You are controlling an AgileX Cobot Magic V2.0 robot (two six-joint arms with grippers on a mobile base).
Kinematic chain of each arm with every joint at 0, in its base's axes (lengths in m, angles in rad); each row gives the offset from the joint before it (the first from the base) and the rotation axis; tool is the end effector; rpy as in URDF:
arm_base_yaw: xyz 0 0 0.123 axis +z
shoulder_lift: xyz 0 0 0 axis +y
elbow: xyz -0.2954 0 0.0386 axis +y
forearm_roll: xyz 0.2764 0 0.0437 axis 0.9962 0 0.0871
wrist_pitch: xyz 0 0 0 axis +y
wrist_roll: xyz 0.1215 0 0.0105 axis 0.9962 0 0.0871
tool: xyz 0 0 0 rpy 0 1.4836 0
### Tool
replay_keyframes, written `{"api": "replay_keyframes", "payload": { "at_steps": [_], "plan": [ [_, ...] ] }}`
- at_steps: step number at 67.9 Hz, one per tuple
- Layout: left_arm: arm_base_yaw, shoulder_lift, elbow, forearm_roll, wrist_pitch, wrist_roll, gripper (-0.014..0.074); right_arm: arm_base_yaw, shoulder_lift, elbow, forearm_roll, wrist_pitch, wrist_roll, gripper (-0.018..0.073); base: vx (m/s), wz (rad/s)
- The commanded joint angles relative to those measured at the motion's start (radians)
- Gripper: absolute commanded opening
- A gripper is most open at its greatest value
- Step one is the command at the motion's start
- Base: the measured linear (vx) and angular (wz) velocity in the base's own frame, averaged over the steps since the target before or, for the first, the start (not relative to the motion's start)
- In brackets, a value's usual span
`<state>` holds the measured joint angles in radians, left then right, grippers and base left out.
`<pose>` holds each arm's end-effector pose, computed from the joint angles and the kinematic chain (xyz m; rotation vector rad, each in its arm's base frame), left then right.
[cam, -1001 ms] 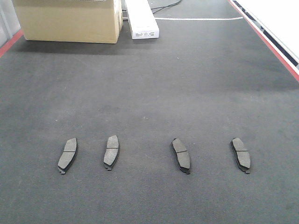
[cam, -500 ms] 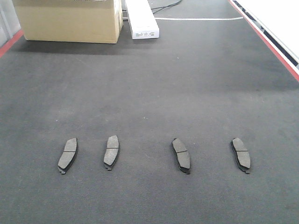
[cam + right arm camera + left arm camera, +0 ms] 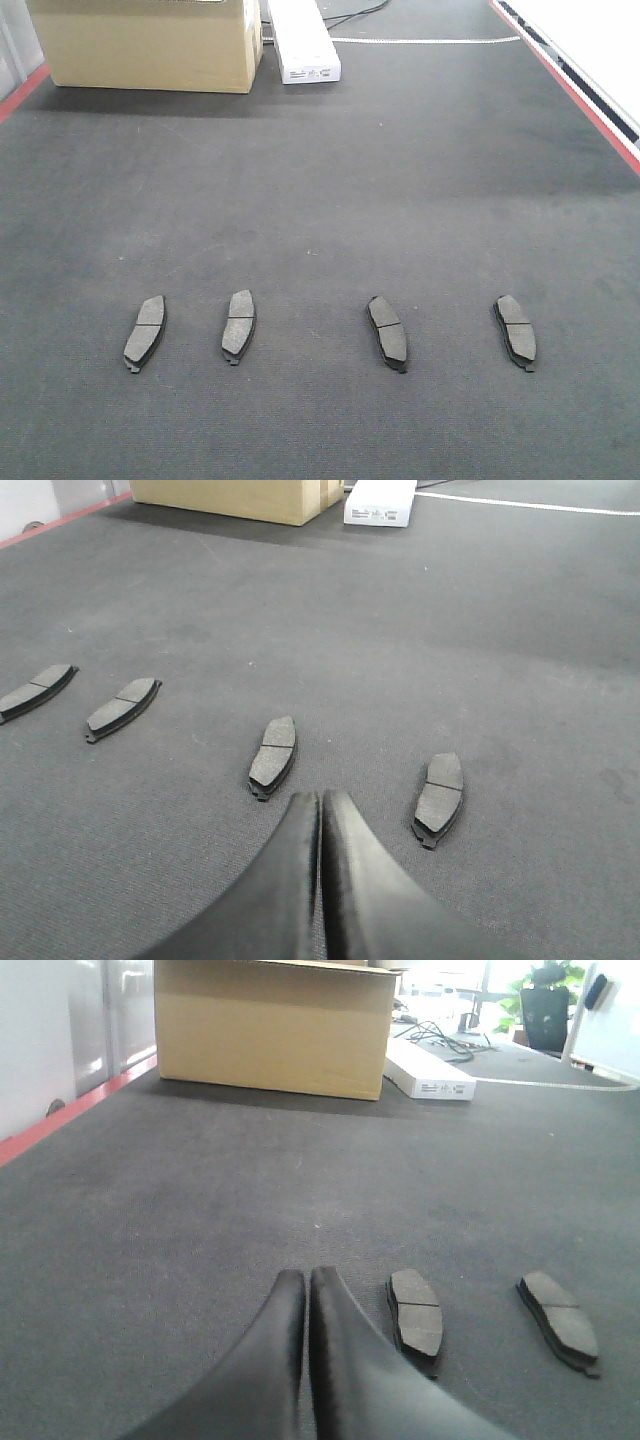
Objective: Move and align brake pads A on conveyor
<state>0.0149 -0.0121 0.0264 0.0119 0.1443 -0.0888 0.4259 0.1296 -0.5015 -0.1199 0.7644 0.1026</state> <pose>0.1028 0.0017 0.1889 -0.0768 1.6406 -0.0461 0.0676 0.0196 0.3044 -0.3260 1.8491 0.2267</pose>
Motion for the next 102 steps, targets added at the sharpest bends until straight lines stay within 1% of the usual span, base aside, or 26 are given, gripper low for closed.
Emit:
{"api": "replay_keyframes", "payload": {
  "at_steps": [1, 6, 24, 81, 84, 86, 88, 94, 96, 102],
  "plan": [
    [0.003, -0.016, 0.018, -0.075, -0.089, 0.100, -0.0006, -0.005, 0.015, -0.024, -0.010, -0.069, 0.000, -0.0011, 0.00, 0.00],
    [0.003, -0.016, 0.018, -0.091, -0.087, 0.130, -0.0006, -0.005, 0.015, -0.024, -0.010, -0.069, 0.000, -0.0011, 0.00, 0.00],
    [0.003, -0.016, 0.018, -0.085, -0.070, 0.130, -0.0006, -0.005, 0.015, -0.024, -0.010, -0.069, 0.000, -0.0011, 0.00, 0.00],
    [0.003, -0.016, 0.018, -0.086, -0.073, 0.130, -0.0006, -0.006, 0.015, -0.024, -0.010, -0.070, 0.000, -0.0011, 0.00, 0.00],
    [0.003, -0.016, 0.018, -0.086, -0.073, 0.130, -0.0006, -0.011, 0.015, -0.016, -0.030, -0.081, -0.010, -0.0011, 0.00, 0.00],
    [0.003, -0.016, 0.018, -0.086, -0.073, 0.130, -0.0006, -0.021, 0.015, -0.012, -0.040, -0.095, -0.015, -0.0011, 0.00, 0.00],
    [0.003, -0.016, 0.018, -0.086, -0.073, 0.130, -0.0006, -0.047, 0.015, -0.004, -0.043, -0.122, -0.015, -0.0011, 0.00, 0.00],
    [0.003, -0.015, 0.018, -0.086, -0.073, 0.130, -0.0006, -0.163, 0.017, 0.039, -0.015, -0.230, -0.018, -0.0011, 0.00, 0.00],
    [0.003, -0.015, 0.018, -0.086, -0.073, 0.130, -0.0006, -0.212, 0.017, 0.062, -0.002, -0.274, -0.025, -0.0011, 0.00, 0.00],
    [0.003, -0.015, 0.018, -0.086, -0.073, 0.130, -0.0006, -0.336, 0.010, 0.127, 0.014, -0.349, -0.032, -0.0011, 0.00, 0.00]
  ]
}}
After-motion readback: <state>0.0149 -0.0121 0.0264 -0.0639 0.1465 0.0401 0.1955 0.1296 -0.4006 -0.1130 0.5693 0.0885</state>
